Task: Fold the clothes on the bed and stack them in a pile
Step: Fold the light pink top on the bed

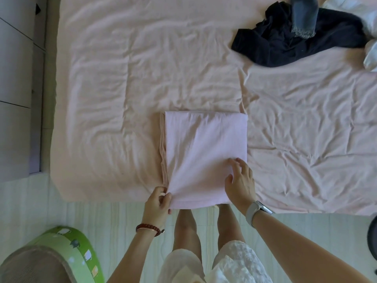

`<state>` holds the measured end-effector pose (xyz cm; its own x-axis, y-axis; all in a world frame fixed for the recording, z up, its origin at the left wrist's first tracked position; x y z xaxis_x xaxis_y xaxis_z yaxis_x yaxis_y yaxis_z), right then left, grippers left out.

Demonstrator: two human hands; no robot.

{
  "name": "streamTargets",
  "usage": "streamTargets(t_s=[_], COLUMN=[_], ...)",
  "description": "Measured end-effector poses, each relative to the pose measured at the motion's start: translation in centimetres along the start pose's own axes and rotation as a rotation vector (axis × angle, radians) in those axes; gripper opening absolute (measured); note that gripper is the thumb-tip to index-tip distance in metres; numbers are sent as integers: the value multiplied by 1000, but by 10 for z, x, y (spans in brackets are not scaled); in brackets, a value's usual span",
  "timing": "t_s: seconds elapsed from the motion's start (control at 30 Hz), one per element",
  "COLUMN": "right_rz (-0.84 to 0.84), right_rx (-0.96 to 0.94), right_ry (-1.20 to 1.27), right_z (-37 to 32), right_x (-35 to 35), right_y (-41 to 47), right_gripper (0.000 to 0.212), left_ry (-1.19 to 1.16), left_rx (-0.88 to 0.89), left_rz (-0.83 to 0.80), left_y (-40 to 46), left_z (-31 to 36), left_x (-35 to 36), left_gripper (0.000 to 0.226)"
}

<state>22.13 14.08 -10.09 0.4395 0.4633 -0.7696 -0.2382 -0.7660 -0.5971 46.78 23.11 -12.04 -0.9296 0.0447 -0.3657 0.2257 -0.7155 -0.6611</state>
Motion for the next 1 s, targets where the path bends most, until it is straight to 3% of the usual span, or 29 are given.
streamTargets(t_s=[0.1, 0.17, 0.27, 0.33, 0.43, 0.53, 0.63, 0.73, 0.83, 0.93, 1.0], right_rz=[5, 47, 88, 48, 13, -37, -97, -60, 205, 49, -66], right_rx=[-12, -49, -171, -189, -313, -469, -474, -472, -212, 130, 209], right_ry=[-65, -69, -124, -166, -322, -489, -530, -361, 108, 446, 489], right_z=[0, -5, -23, -33, -50, -59, -45, -40, -17, 13, 14], right_x=[-2, -10, -20, -18, -7, 10, 21, 6, -34, -30, -23], right_y=[2, 5, 15, 24, 32, 29, 36, 38, 49, 63, 68], right_gripper=[53, 54, 55, 57, 61, 59, 54, 50, 42, 47, 48], left_ry=[241, 227, 30, -13, 130, 274, 284, 272, 162, -46, -96], left_rx=[-98, -51, 84, 94, 109, 136, 206, 161, 134, 133, 140], left_rz=[-162, -54, 210, 229, 220, 392, 501, 441, 343, 235, 164], left_y=[2, 12, 34, 51, 68, 68, 68, 78, 97, 120, 133], left_z=[-20, -11, 37, 64, 87, 94, 93, 78, 75, 87, 99], left_x=[-10, -27, -48, -41, -13, -10, -23, -26, -28, -24, -14], left_gripper=[1, 6, 6, 4, 23, 28, 26, 27, 37, 54, 55])
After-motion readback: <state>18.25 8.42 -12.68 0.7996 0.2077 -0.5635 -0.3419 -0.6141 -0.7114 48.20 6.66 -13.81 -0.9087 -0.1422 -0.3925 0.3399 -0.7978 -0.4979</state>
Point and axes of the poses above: each hand's wrist, its own y-axis towards the middle knuckle, its own x-axis out of the palm, z = x × y, the point moved 8 cm from there along y, towards the middle knuckle, and after that the axes turned 7 degrees about x, right-handed, at the moved point
